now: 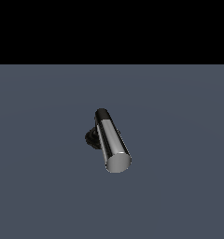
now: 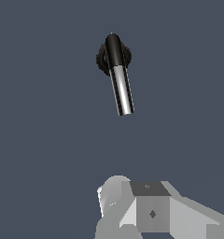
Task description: Turn on the faucet by rotating a designated handle.
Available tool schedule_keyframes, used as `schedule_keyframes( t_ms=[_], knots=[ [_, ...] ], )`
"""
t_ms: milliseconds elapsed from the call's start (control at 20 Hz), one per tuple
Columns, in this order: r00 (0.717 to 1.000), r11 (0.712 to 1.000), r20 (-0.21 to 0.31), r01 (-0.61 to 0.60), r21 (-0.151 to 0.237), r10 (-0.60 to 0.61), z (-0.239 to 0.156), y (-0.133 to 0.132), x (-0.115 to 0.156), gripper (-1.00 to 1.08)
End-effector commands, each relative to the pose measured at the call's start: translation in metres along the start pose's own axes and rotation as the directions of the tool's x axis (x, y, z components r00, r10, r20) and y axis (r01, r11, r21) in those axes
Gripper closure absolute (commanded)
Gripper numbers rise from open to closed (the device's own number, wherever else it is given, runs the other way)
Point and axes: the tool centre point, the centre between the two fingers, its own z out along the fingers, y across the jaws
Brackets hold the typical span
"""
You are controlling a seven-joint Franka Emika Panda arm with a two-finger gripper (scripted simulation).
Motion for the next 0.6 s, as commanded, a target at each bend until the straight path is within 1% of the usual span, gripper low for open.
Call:
schedule_keyframes(
  t_ms=[0, 250, 550],
  knots=[
    [1.000, 1.000, -0.001, 0.008, -0.001, -0.008, 0.010, -0.001, 0.001, 1.08],
    [0.999, 0.999, -0.005, 0.033, -0.004, -0.033, 0.038, -0.002, 0.005, 1.08],
    [0.997, 0.997, -0.012, 0.073, -0.008, -0.073, 0.085, -0.005, 0.012, 1.08]
  ],
)
